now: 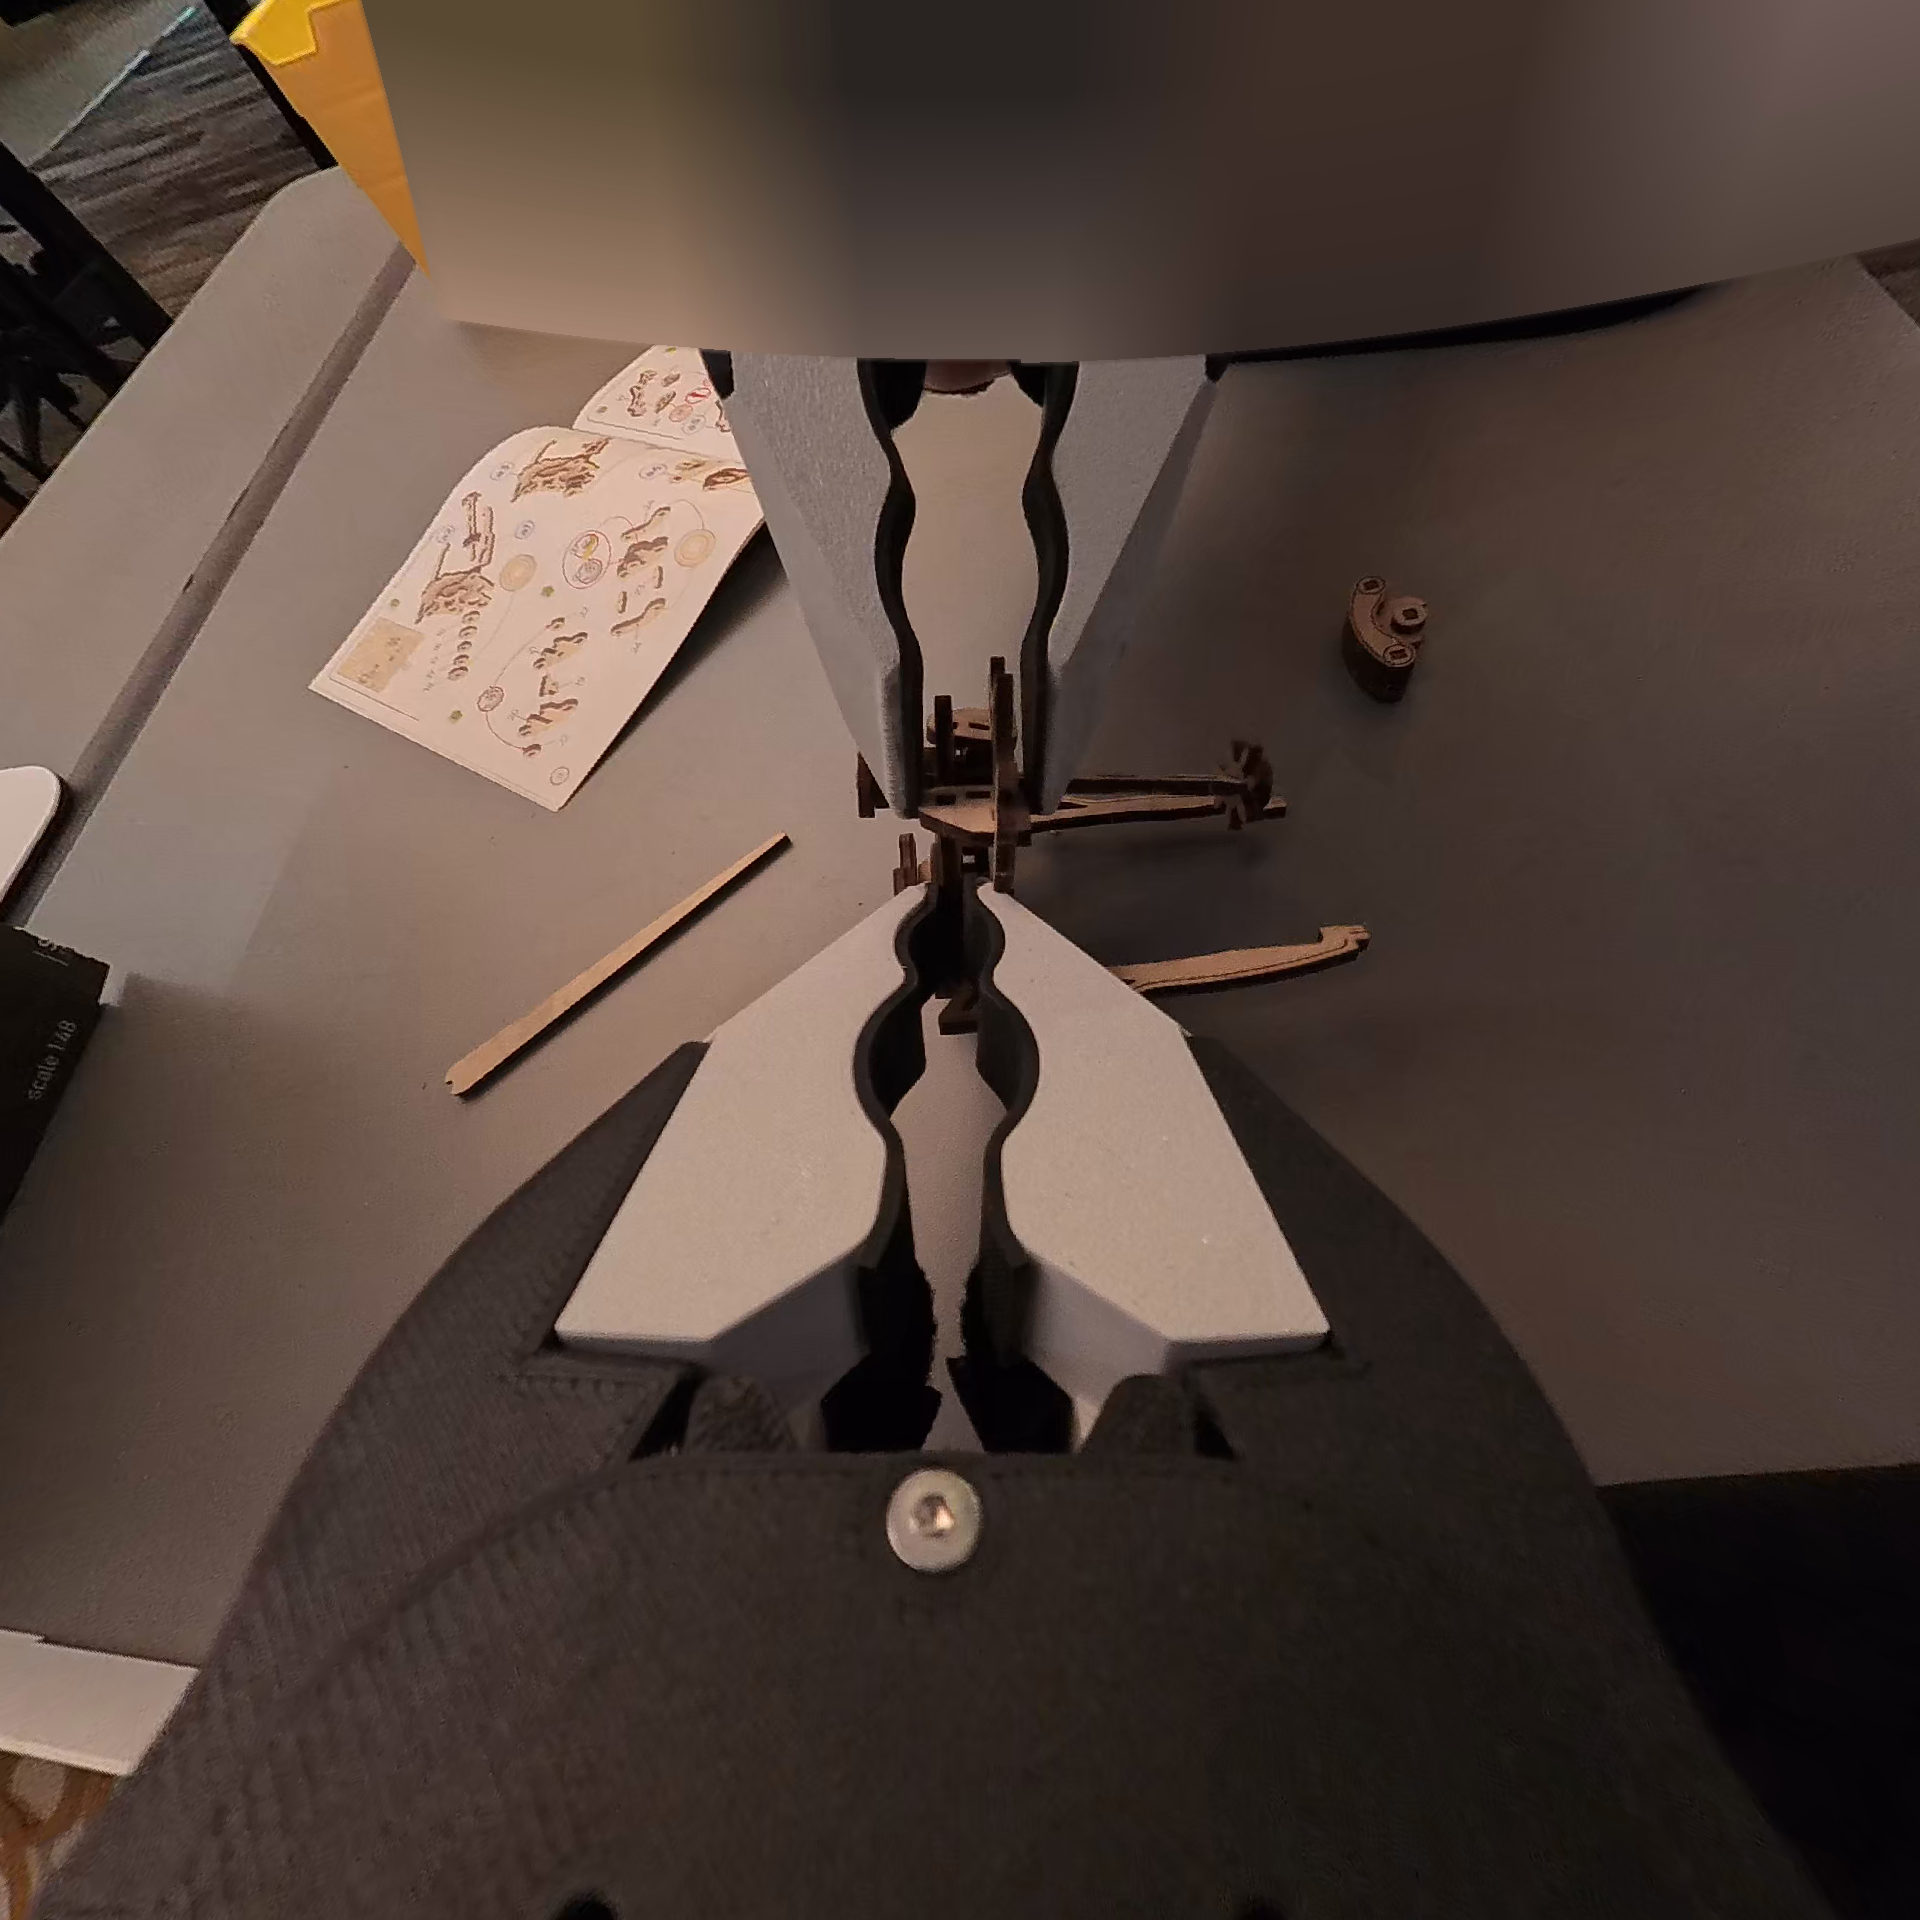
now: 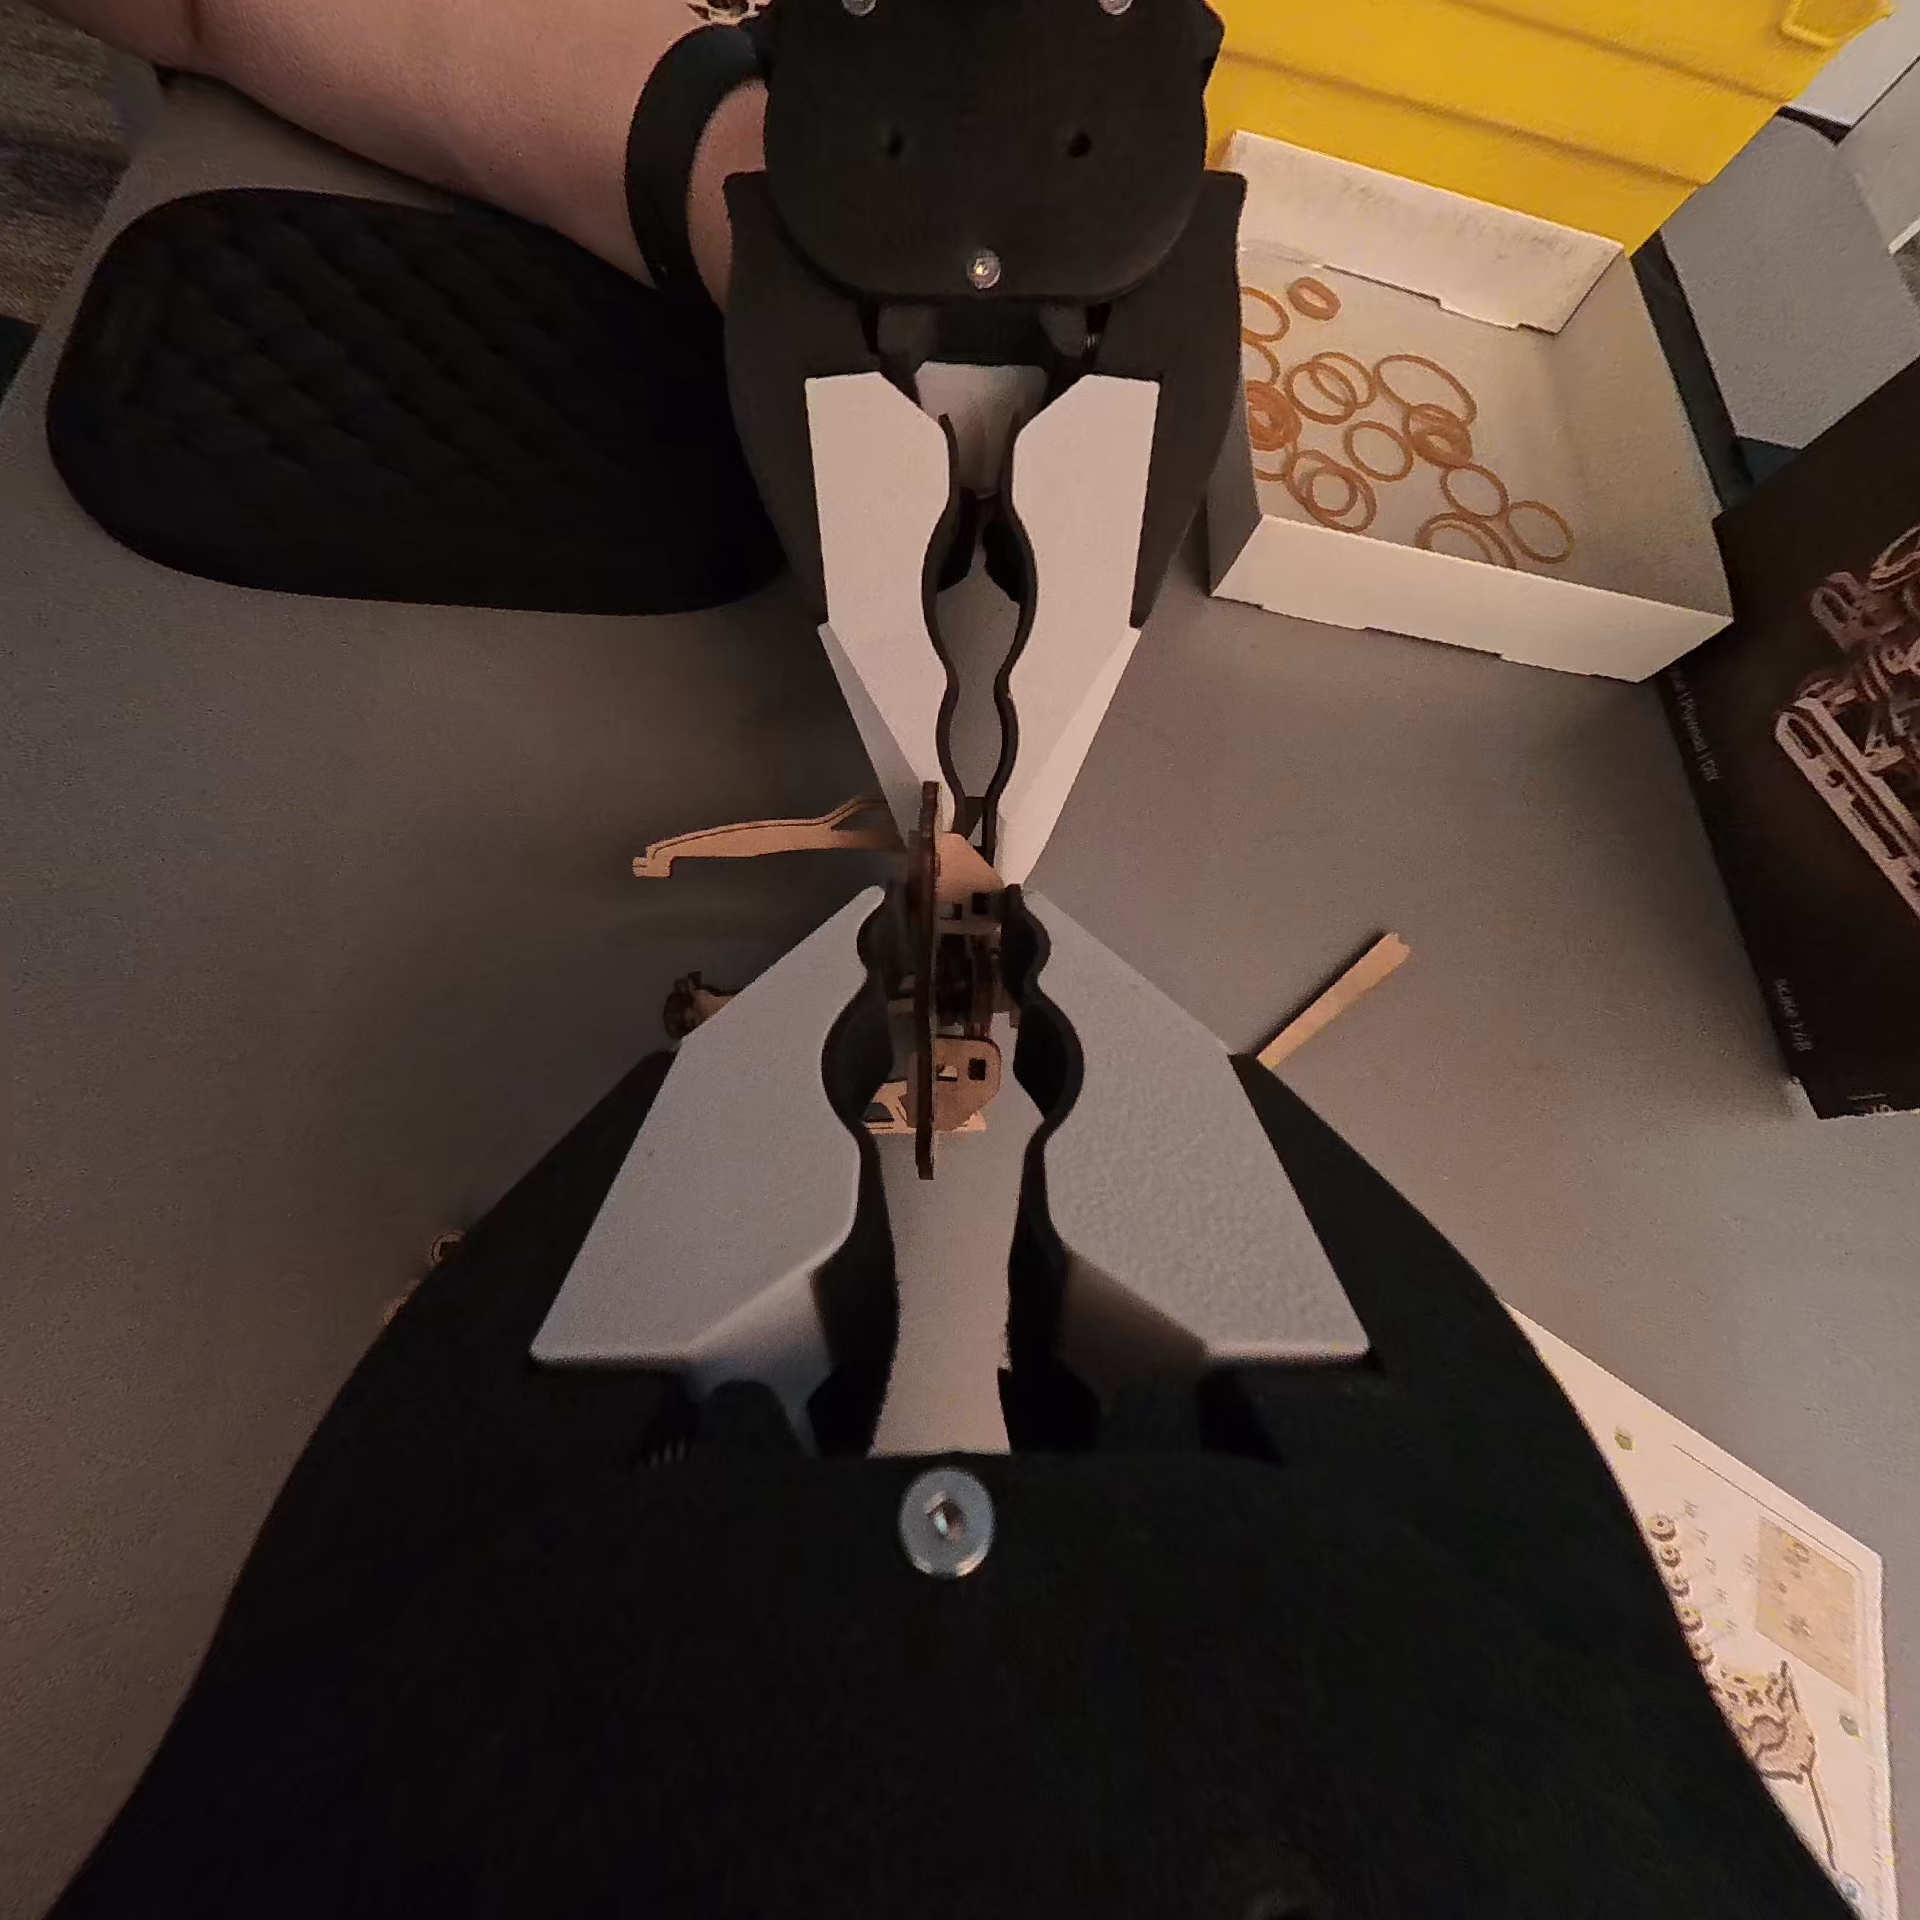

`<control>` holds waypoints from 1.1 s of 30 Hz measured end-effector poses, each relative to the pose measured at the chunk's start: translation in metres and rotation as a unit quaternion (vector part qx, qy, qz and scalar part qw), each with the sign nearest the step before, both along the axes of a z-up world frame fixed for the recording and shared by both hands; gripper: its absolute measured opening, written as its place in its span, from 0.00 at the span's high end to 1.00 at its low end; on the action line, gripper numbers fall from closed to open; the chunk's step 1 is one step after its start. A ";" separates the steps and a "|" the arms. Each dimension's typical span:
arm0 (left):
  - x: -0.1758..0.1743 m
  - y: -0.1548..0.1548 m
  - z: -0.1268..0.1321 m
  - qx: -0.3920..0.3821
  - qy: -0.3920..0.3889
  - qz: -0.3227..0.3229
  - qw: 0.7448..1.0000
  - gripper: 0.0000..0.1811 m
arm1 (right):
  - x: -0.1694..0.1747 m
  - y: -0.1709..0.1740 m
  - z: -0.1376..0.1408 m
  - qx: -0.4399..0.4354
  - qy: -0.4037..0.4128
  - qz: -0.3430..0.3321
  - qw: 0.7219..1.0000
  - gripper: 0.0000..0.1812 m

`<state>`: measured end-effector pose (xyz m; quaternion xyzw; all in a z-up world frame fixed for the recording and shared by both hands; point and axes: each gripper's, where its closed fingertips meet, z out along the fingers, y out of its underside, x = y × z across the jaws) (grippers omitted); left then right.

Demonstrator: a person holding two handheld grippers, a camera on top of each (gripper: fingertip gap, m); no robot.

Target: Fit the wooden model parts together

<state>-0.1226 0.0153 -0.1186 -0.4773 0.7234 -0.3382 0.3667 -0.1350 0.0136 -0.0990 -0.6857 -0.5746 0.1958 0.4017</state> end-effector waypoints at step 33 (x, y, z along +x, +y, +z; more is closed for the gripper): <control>0.010 0.003 0.004 -0.301 0.037 0.036 0.952 1.00 | 0.013 0.014 0.004 -0.198 0.125 0.031 0.972 0.90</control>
